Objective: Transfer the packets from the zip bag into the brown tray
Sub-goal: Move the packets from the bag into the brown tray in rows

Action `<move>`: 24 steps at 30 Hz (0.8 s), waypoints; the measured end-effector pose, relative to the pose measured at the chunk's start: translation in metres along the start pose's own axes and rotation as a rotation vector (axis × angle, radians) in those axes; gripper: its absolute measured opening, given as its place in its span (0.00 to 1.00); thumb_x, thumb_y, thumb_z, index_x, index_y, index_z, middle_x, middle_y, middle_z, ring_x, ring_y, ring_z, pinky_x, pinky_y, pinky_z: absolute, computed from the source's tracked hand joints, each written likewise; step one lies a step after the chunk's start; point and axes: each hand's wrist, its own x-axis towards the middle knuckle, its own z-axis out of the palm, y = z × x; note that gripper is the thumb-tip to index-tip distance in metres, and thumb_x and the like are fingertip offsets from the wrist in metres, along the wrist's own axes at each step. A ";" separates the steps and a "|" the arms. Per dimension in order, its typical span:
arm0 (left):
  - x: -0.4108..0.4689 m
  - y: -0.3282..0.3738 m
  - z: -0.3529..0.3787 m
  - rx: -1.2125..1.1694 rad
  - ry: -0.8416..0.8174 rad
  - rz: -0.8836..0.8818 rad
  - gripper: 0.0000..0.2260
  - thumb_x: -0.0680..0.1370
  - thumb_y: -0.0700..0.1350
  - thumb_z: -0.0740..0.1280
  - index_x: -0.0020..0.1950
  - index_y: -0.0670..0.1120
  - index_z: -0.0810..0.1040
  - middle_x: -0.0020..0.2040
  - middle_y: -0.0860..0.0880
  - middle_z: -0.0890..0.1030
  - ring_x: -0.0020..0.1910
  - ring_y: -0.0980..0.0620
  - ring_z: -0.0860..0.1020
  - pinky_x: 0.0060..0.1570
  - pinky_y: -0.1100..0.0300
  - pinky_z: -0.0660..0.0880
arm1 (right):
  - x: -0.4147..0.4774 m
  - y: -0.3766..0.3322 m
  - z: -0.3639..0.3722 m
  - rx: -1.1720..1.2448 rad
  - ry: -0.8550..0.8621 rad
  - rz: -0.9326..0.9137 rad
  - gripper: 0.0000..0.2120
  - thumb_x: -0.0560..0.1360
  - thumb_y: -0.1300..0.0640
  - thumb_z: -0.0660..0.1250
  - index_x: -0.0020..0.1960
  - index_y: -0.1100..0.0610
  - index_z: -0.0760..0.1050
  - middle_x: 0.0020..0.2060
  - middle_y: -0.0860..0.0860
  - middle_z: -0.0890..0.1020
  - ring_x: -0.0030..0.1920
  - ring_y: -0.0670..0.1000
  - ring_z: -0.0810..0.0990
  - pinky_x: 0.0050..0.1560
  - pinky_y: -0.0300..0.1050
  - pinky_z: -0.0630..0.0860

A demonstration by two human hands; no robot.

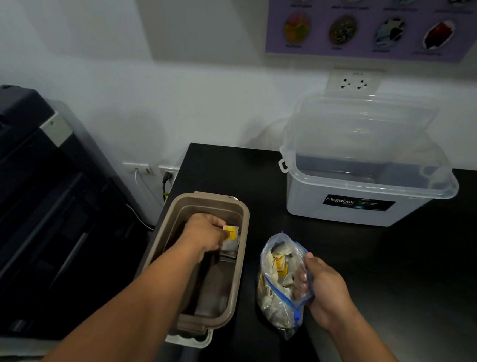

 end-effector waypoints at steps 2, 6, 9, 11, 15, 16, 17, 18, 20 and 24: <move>0.006 -0.004 0.003 -0.003 0.037 -0.007 0.08 0.74 0.34 0.74 0.45 0.46 0.81 0.45 0.43 0.85 0.46 0.46 0.83 0.54 0.47 0.82 | 0.000 0.000 0.000 -0.012 -0.002 0.009 0.13 0.85 0.54 0.62 0.51 0.64 0.76 0.42 0.62 0.82 0.42 0.60 0.83 0.55 0.64 0.82; 0.015 -0.009 0.006 0.050 0.083 -0.007 0.09 0.71 0.35 0.77 0.41 0.47 0.81 0.41 0.45 0.84 0.44 0.46 0.83 0.54 0.45 0.82 | 0.001 0.001 -0.001 0.016 -0.012 0.013 0.15 0.85 0.55 0.60 0.42 0.60 0.73 0.29 0.54 0.75 0.28 0.50 0.75 0.36 0.48 0.76; 0.017 -0.011 0.009 0.089 0.102 0.013 0.09 0.70 0.37 0.79 0.38 0.49 0.81 0.39 0.47 0.84 0.47 0.44 0.84 0.56 0.43 0.81 | 0.000 0.000 -0.001 0.012 0.001 0.003 0.14 0.85 0.54 0.61 0.44 0.60 0.73 0.30 0.55 0.74 0.30 0.53 0.74 0.39 0.49 0.74; 0.012 -0.008 0.008 0.152 0.092 0.030 0.09 0.71 0.38 0.78 0.37 0.49 0.81 0.40 0.47 0.85 0.48 0.45 0.84 0.57 0.44 0.80 | -0.001 0.000 -0.001 0.000 0.015 0.003 0.13 0.84 0.53 0.62 0.48 0.61 0.75 0.36 0.59 0.75 0.36 0.58 0.74 0.45 0.53 0.76; -0.003 0.001 0.000 0.316 0.079 0.082 0.05 0.75 0.43 0.75 0.39 0.48 0.83 0.41 0.48 0.84 0.46 0.50 0.83 0.57 0.48 0.79 | -0.001 -0.001 -0.001 -0.023 0.018 0.011 0.12 0.84 0.52 0.63 0.51 0.61 0.77 0.43 0.61 0.77 0.45 0.62 0.75 0.54 0.61 0.77; -0.008 0.004 -0.002 0.401 0.091 0.115 0.06 0.76 0.45 0.74 0.40 0.48 0.83 0.40 0.49 0.84 0.45 0.51 0.82 0.55 0.49 0.79 | 0.000 0.000 -0.002 -0.020 0.012 0.013 0.12 0.84 0.52 0.63 0.51 0.61 0.76 0.43 0.61 0.76 0.44 0.61 0.74 0.53 0.60 0.76; -0.014 0.007 -0.005 0.488 0.118 0.158 0.07 0.77 0.47 0.73 0.39 0.49 0.82 0.40 0.50 0.84 0.43 0.52 0.81 0.53 0.51 0.79 | 0.000 0.001 -0.003 -0.011 0.001 0.013 0.12 0.84 0.53 0.63 0.49 0.61 0.75 0.39 0.61 0.75 0.40 0.60 0.74 0.49 0.58 0.76; -0.021 0.011 -0.008 0.548 0.154 0.207 0.08 0.77 0.48 0.72 0.39 0.50 0.82 0.38 0.51 0.83 0.41 0.54 0.81 0.49 0.54 0.79 | 0.002 0.002 -0.004 0.000 -0.012 0.009 0.12 0.85 0.53 0.62 0.47 0.60 0.74 0.35 0.59 0.74 0.35 0.57 0.72 0.44 0.53 0.75; -0.038 0.022 -0.012 0.601 0.209 0.309 0.06 0.78 0.48 0.71 0.41 0.52 0.82 0.38 0.53 0.83 0.39 0.57 0.80 0.47 0.57 0.79 | 0.003 0.003 -0.005 0.001 -0.038 -0.005 0.13 0.85 0.53 0.62 0.44 0.59 0.73 0.30 0.54 0.74 0.30 0.51 0.72 0.36 0.48 0.74; -0.075 0.046 -0.009 0.465 0.161 0.530 0.03 0.78 0.48 0.72 0.51 0.53 0.82 0.42 0.55 0.83 0.42 0.61 0.80 0.50 0.61 0.80 | 0.004 0.004 -0.006 -0.027 -0.059 -0.032 0.13 0.85 0.54 0.61 0.47 0.62 0.75 0.32 0.55 0.82 0.33 0.53 0.82 0.36 0.49 0.79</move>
